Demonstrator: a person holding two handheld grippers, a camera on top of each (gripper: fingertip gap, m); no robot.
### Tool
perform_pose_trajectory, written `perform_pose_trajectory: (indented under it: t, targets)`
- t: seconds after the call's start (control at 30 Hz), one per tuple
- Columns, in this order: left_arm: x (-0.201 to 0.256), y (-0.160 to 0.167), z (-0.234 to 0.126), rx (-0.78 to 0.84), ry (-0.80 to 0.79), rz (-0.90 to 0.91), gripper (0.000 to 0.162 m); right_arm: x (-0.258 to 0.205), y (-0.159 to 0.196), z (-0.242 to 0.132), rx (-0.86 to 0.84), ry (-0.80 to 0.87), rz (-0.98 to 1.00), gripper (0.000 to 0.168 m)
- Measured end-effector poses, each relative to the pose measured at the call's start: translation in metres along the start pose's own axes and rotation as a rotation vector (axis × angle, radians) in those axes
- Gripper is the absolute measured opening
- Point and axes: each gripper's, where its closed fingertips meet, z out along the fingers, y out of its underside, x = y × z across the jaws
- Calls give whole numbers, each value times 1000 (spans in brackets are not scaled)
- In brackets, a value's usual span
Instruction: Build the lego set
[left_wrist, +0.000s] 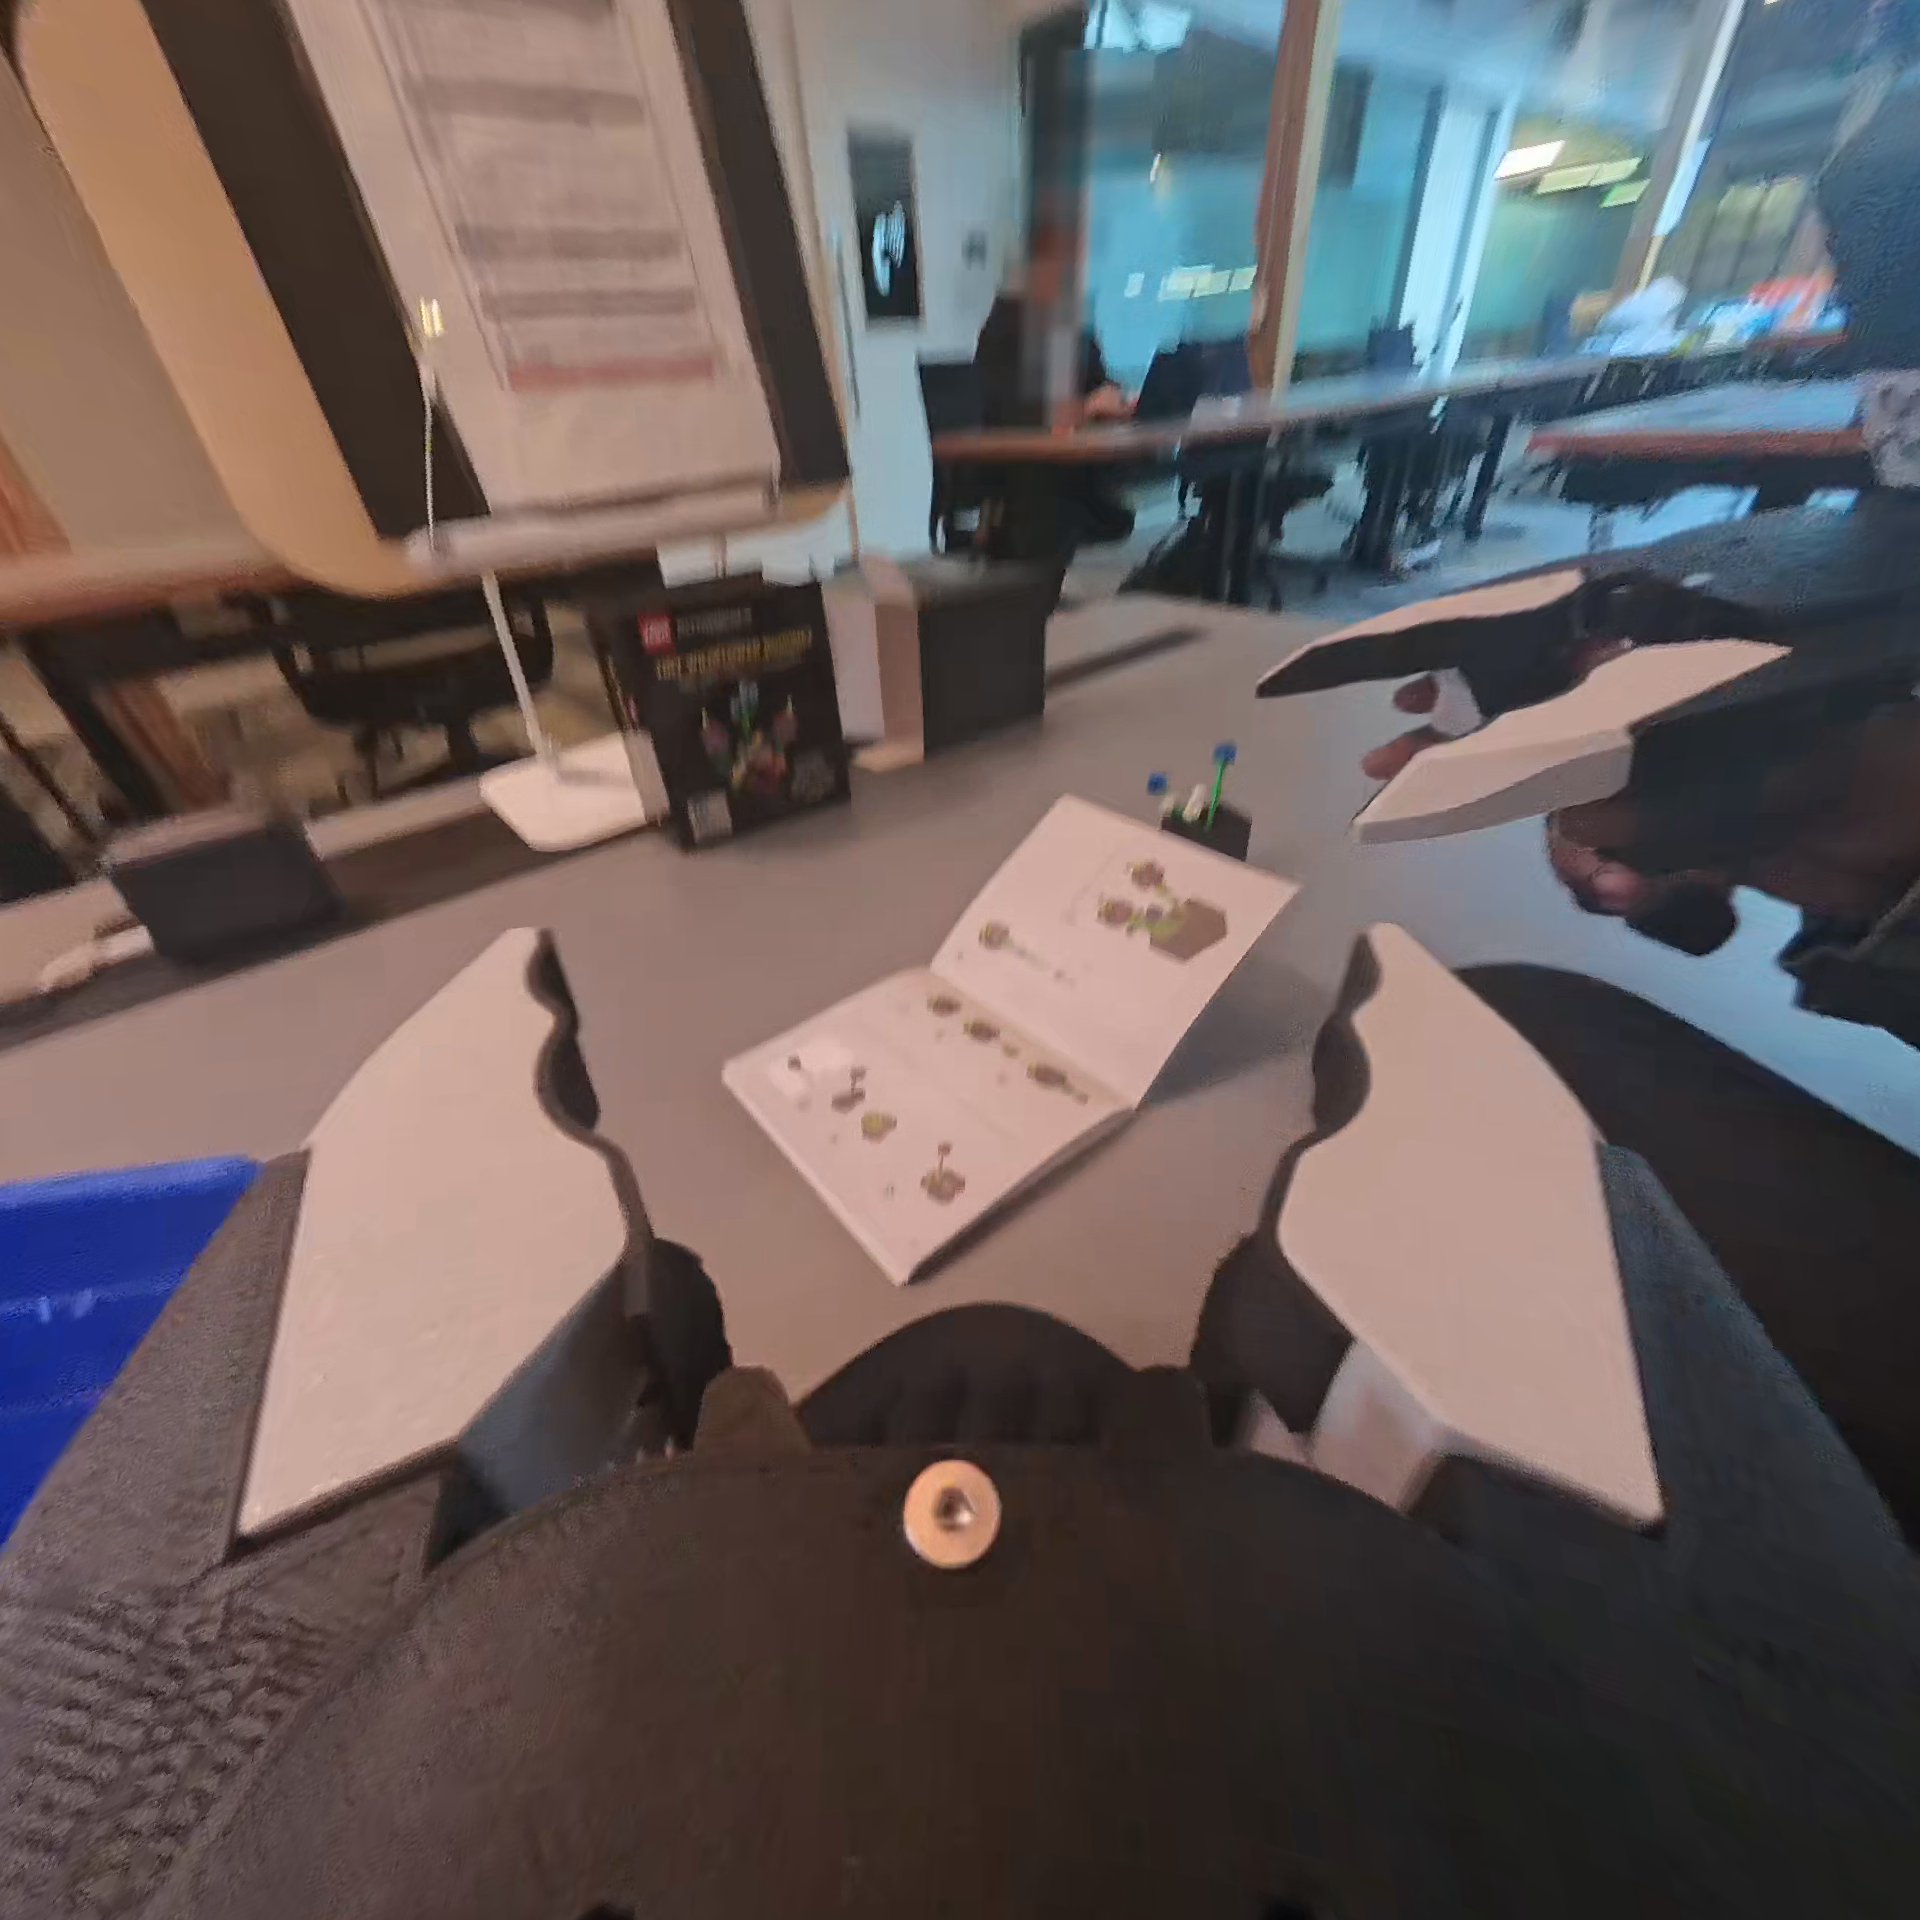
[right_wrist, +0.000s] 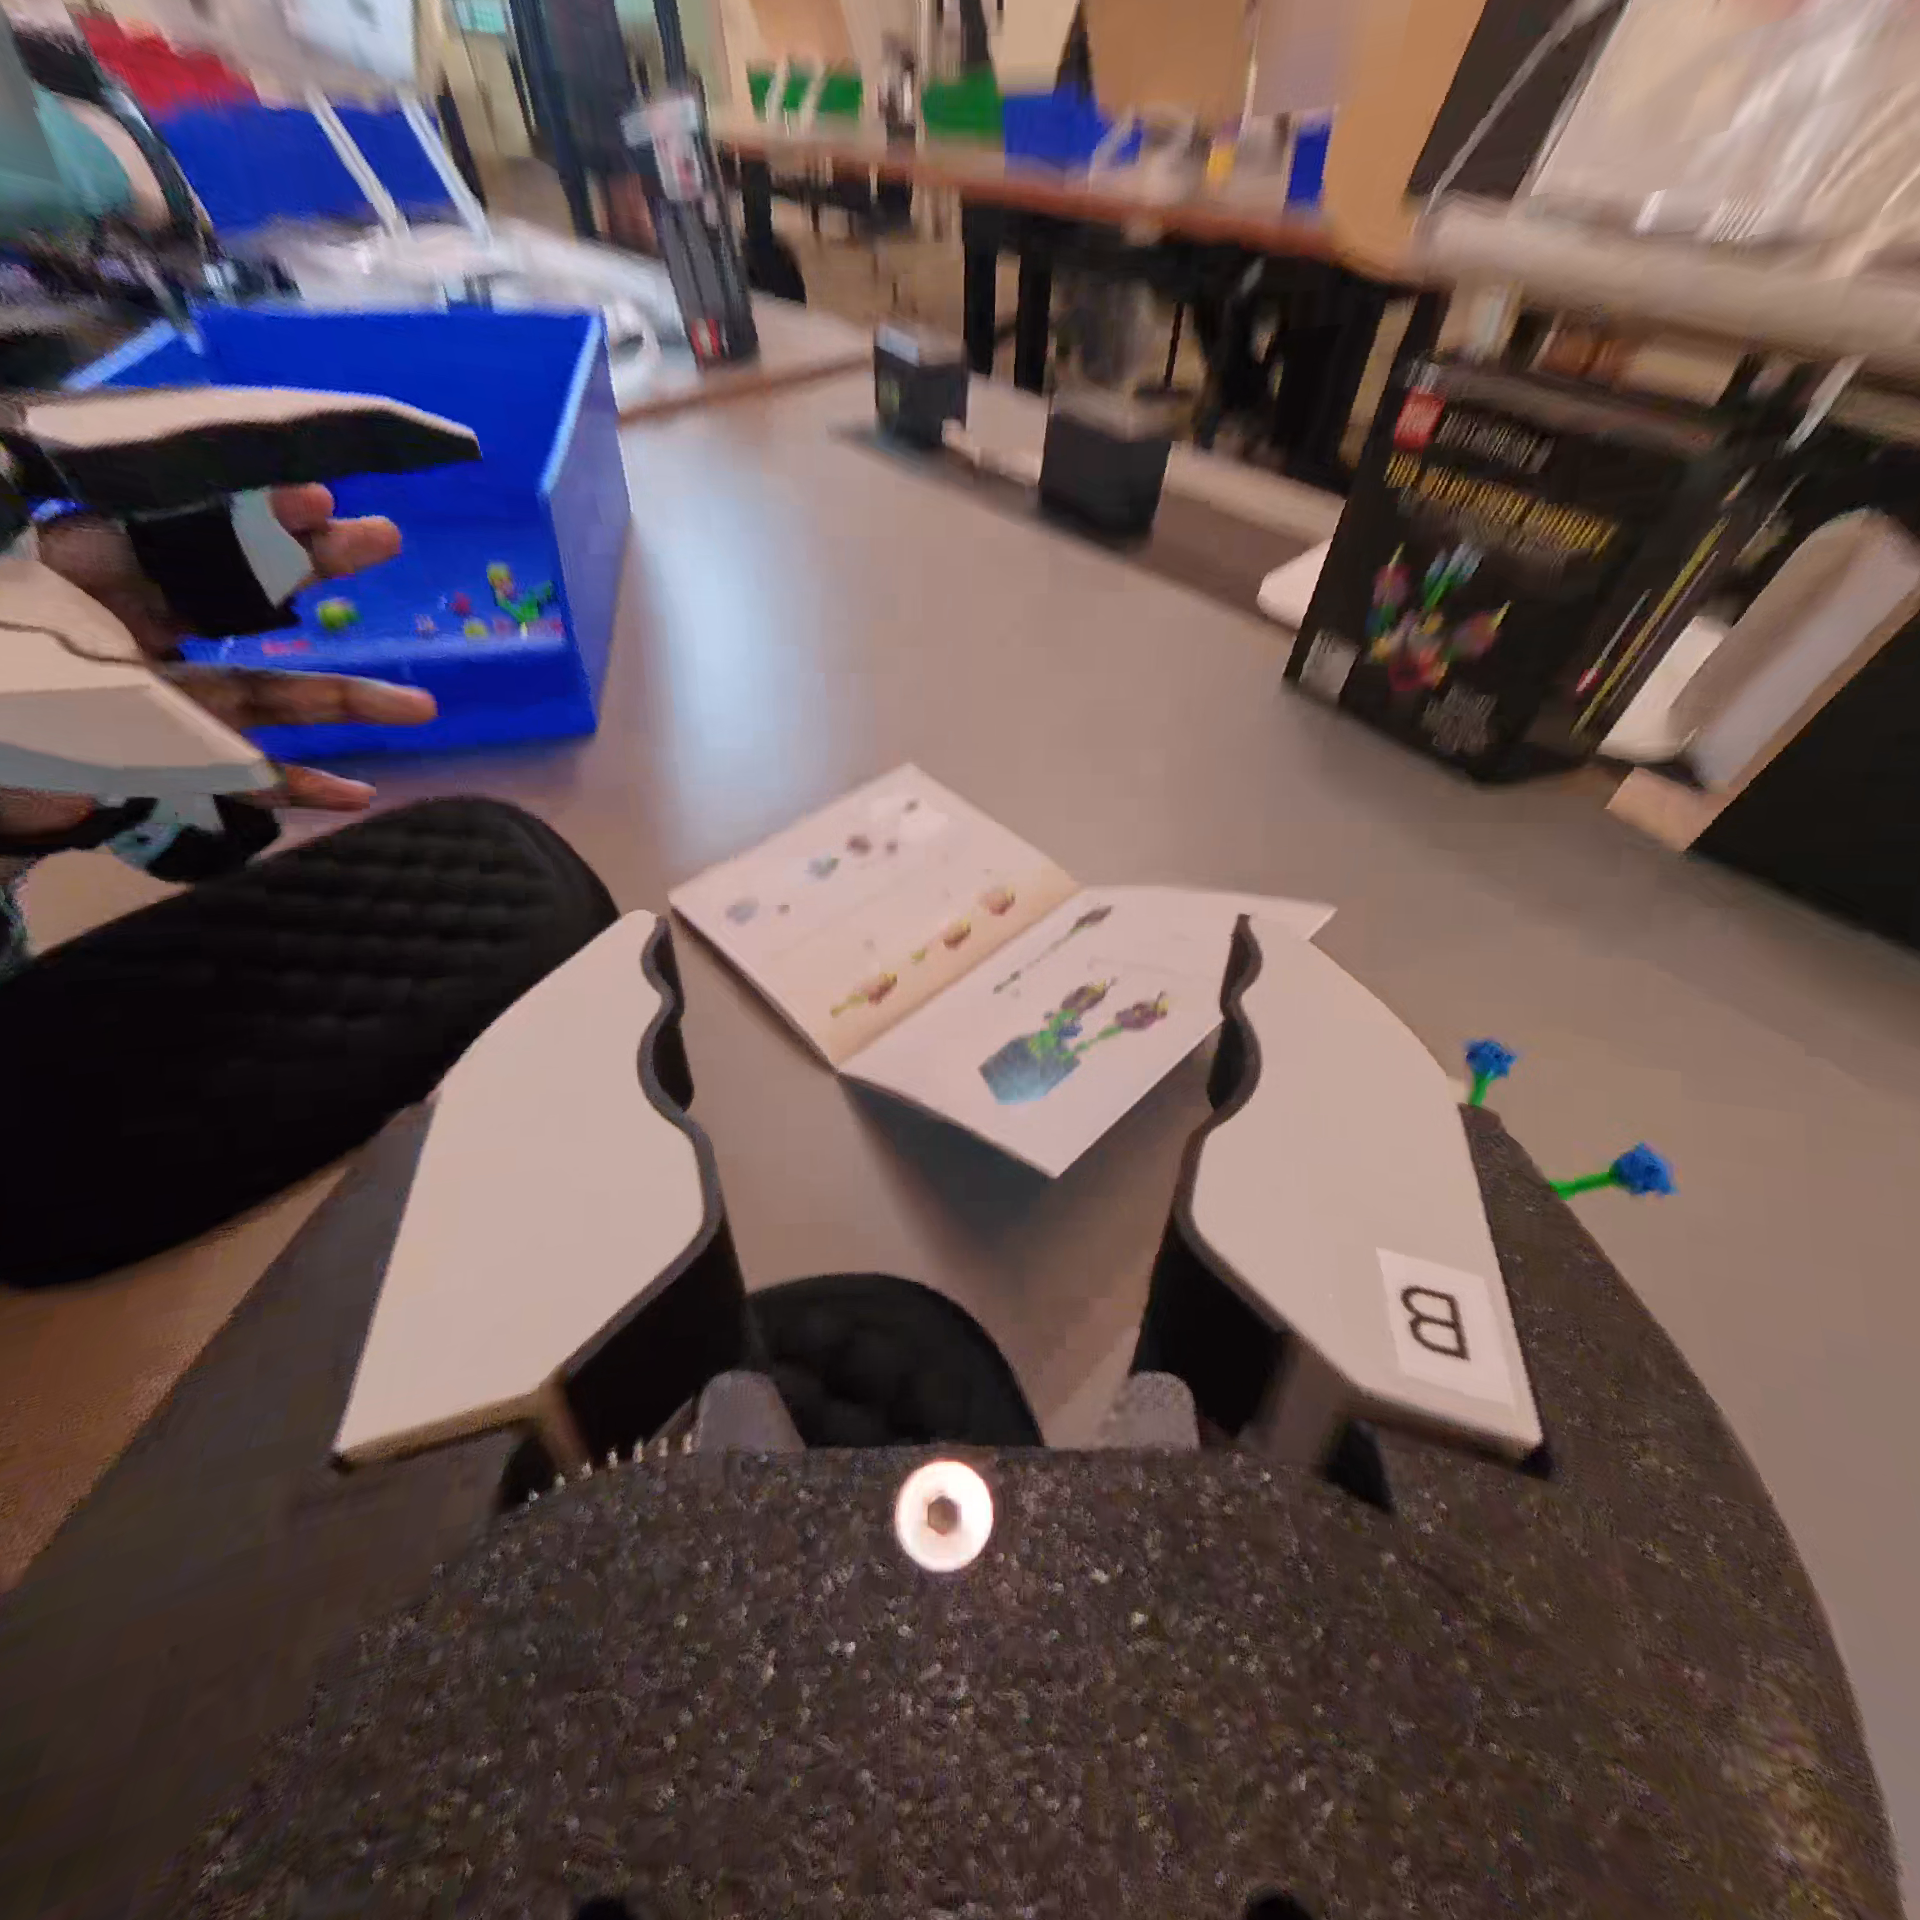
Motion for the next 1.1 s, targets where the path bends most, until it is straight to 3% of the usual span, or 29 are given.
perform_pose_trajectory:
  t: [0.07, 0.13, 0.23, 0.37, 0.4, 0.53, 0.57, 0.63, 0.67, 0.77, 0.87, 0.9, 1.03, 1.1]
  targets:
    - [5, -10, -5, 67, 10, 41, 142, 1, -17, -9, 139, 37, -64, 115]
    - [10, -10, -8, 61, 45, 14, 146, -2, -31, -15, 265, 46, -123, 145]
    - [18, -18, -15, 91, 99, -7, 146, -8, -40, -21, 331, 34, -133, 147]
    - [22, -39, -32, 158, 102, 134, 141, -20, -52, -23, 399, -23, -141, 147]
    - [18, -50, -41, 208, 70, 172, 126, -21, -57, -25, 430, -23, -158, 144]
    - [-12, -94, -97, 383, -70, 296, 50, -27, -72, -35, 565, -52, -175, 95]
    - [-24, -99, -111, 363, -111, 332, 32, -29, -72, -37, 586, -70, -170, 83]
    - [-59, -101, -139, 251, -260, 392, 0, -30, -69, -39, 612, -92, -176, 41]
    - [-78, -102, -153, 193, -342, 434, 0, -28, -64, -38, 603, -77, -189, 3]
    - [-127, -100, -186, 37, -499, 517, 0, -21, -52, -32, 596, -30, -199, 0]
    - [-168, -84, -195, -147, -509, 465, 7, -19, -39, -25, 585, -30, -161, 0]
    - [-177, -78, -193, -183, -481, 440, 20, -19, -34, -23, 578, -24, -154, 0]
    - [-207, -57, -177, -247, -406, 286, 110, -22, -30, -19, 567, 13, -211, 23]
    - [-211, -44, -167, -296, -352, 216, 133, -25, -28, -14, 552, 23, -239, 43]
